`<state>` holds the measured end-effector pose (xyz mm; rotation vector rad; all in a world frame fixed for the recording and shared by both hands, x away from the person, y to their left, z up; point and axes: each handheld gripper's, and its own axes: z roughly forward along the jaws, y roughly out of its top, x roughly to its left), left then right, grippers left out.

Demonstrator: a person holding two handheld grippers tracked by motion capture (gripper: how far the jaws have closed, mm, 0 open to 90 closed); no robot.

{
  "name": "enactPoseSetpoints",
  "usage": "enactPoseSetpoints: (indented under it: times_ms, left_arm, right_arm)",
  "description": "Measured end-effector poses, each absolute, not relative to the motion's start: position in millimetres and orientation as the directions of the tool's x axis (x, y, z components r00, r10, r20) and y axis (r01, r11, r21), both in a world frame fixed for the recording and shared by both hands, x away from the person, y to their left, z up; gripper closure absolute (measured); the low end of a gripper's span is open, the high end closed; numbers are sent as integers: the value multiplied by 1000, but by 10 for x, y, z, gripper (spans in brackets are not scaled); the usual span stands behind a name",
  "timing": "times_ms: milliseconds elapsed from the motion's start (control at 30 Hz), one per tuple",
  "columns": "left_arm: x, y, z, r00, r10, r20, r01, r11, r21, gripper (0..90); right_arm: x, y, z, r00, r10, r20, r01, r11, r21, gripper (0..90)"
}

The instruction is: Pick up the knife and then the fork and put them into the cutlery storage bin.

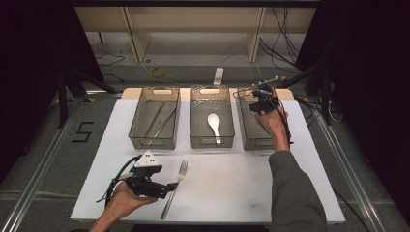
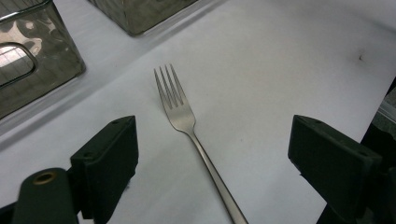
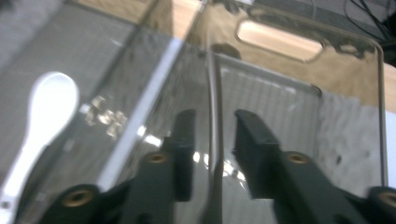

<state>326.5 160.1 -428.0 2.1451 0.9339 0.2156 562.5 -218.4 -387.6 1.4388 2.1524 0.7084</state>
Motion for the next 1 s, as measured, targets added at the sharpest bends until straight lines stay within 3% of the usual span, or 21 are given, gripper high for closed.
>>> enactPoseSetpoints:
  times_ms: [400,700,1000]
  left_arm:
    - [3279,1615,-4300,696,704,-139,579,-437,688,156]
    - [3305,1599,-4338,676,723,-140,618,-453,643,161]
    - [3313,1571,-4389,670,728,-147,651,-480,588,187]
  right_arm:
    - [5337,-2177,-3702,-441,897,-31,642,339,688,405]
    - [4793,-2208,-3671,-524,851,19,568,332,753,316]
    - [4159,-2183,-3788,-599,801,30,500,344,795,293]
